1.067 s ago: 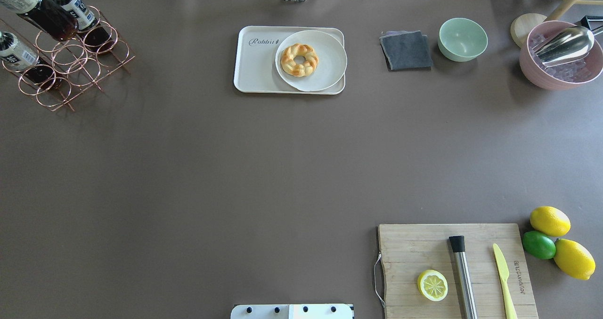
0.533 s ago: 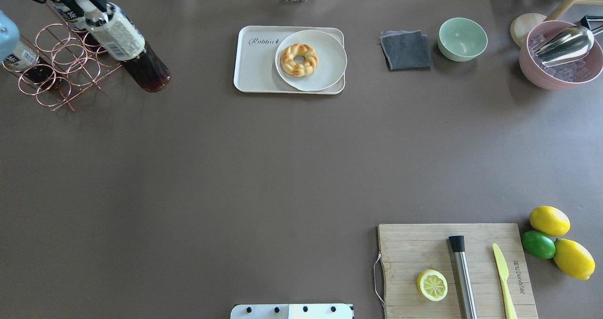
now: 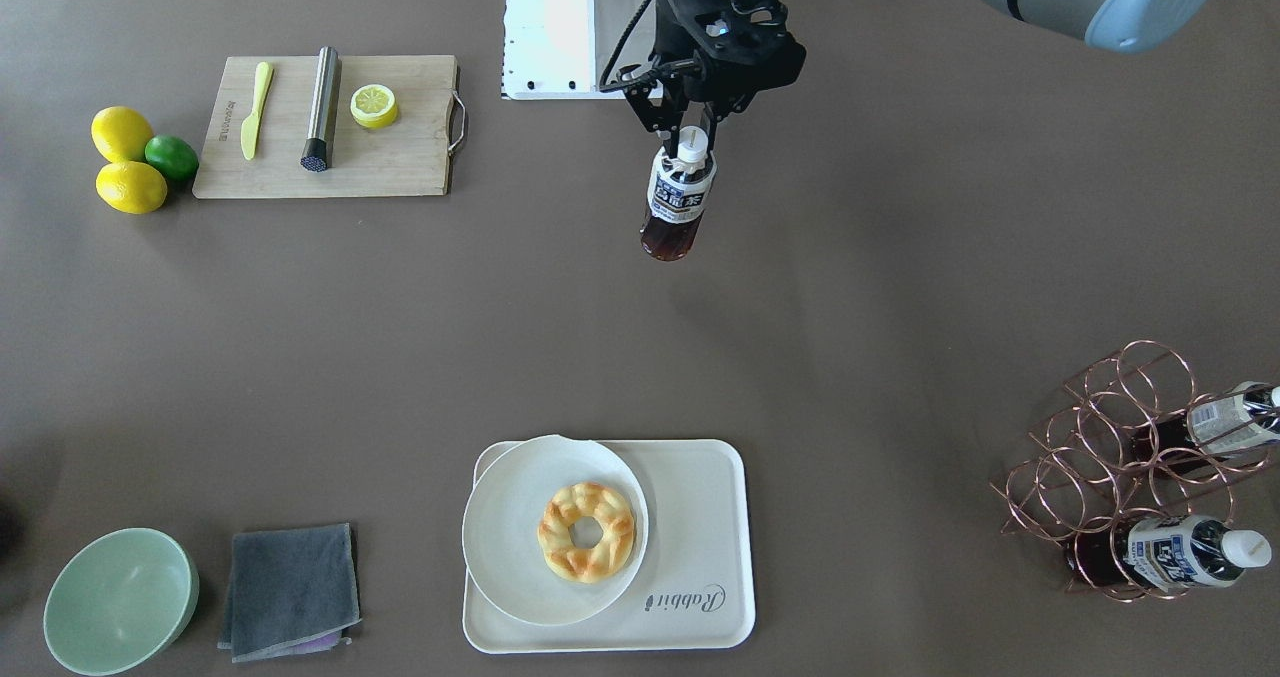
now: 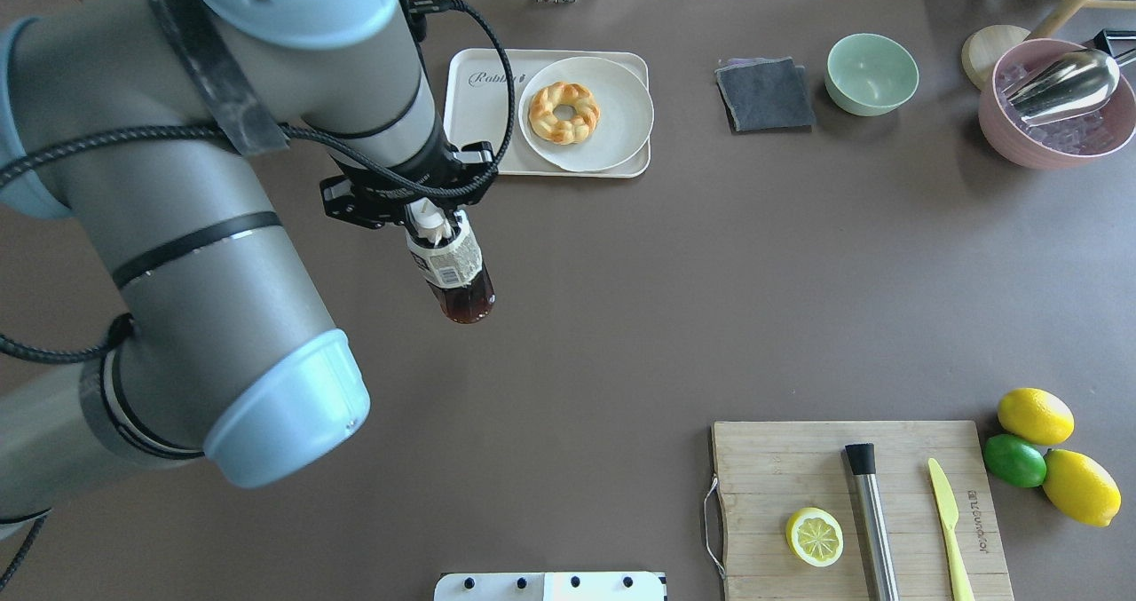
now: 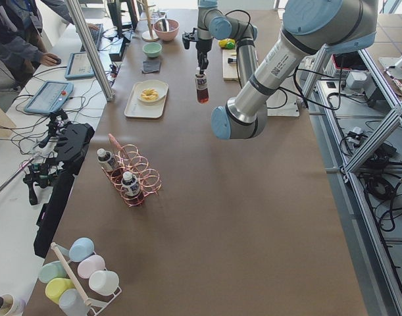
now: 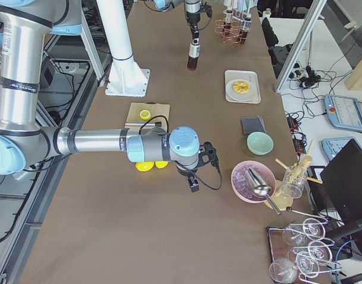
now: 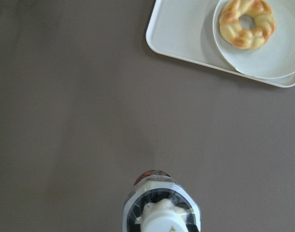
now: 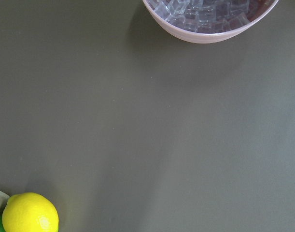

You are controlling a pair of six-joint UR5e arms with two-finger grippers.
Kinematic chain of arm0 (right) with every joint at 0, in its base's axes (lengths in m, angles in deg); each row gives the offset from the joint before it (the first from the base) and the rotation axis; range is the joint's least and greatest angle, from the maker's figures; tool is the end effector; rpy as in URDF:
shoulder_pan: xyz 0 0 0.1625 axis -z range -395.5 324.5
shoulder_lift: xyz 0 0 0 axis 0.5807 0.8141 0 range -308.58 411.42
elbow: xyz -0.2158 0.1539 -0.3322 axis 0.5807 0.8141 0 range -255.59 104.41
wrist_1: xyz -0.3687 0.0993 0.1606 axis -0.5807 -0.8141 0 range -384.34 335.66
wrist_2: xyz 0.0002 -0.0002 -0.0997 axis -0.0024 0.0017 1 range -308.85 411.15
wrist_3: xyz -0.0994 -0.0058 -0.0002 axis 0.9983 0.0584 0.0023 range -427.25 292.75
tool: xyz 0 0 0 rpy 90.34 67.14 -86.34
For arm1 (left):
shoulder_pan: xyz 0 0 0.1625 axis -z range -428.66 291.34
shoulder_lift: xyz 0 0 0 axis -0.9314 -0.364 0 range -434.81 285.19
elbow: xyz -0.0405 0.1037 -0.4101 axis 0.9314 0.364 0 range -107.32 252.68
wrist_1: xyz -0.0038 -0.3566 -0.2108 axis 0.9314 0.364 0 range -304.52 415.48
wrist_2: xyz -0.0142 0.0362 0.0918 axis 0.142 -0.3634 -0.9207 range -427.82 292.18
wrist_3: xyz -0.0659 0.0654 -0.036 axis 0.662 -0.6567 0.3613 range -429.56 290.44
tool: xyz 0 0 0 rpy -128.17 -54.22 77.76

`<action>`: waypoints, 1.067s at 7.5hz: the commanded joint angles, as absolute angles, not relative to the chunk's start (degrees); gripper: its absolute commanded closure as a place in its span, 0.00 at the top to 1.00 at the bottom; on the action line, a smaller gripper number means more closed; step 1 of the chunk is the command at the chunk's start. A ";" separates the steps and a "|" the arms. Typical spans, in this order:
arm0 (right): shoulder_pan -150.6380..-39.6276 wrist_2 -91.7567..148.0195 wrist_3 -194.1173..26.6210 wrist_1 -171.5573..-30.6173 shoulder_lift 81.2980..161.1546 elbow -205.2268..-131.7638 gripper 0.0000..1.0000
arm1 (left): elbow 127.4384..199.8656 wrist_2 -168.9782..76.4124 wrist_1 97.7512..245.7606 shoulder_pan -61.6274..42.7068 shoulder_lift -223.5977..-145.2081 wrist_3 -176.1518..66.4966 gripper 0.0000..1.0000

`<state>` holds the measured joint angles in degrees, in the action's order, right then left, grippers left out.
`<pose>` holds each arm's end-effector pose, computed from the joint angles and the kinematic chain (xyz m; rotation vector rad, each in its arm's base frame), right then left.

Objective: Place tea on tray
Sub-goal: 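Carry the tea bottle toward the table center and lower it with the left gripper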

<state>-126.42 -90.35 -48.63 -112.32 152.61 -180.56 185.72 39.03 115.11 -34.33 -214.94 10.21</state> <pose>0.0620 -0.4133 0.6051 0.2465 -0.8734 -0.3330 0.4181 -0.4120 0.0617 0.0219 0.7949 -0.2883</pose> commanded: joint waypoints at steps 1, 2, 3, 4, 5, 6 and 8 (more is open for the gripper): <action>-126.47 -90.26 -48.61 -112.32 152.84 -180.27 1.00 | 179.06 33.54 123.74 -40.87 -215.78 15.94 0.00; -126.38 -90.18 -48.61 -112.32 153.02 -180.18 1.00 | 178.42 31.87 123.94 -42.54 -215.70 15.87 0.00; -126.38 -90.17 -48.61 -112.32 153.02 -180.18 1.00 | 178.07 30.55 124.55 -43.86 -215.78 15.96 0.00; -126.38 -90.17 -48.61 -112.32 153.02 -180.18 1.00 | 177.89 30.53 124.73 -43.87 -215.87 15.96 0.00; -126.38 -90.26 -48.70 -112.32 152.93 -180.35 1.00 | 178.06 30.53 124.73 -43.87 -215.96 15.96 0.30; -126.38 -90.26 -48.96 -112.32 152.41 -180.35 1.00 | 178.24 30.36 124.65 -43.87 -216.05 15.70 0.96; -125.42 -90.44 -56.56 -112.23 148.48 -181.58 1.00 | 181.64 30.62 124.04 -43.35 -215.79 15.52 0.97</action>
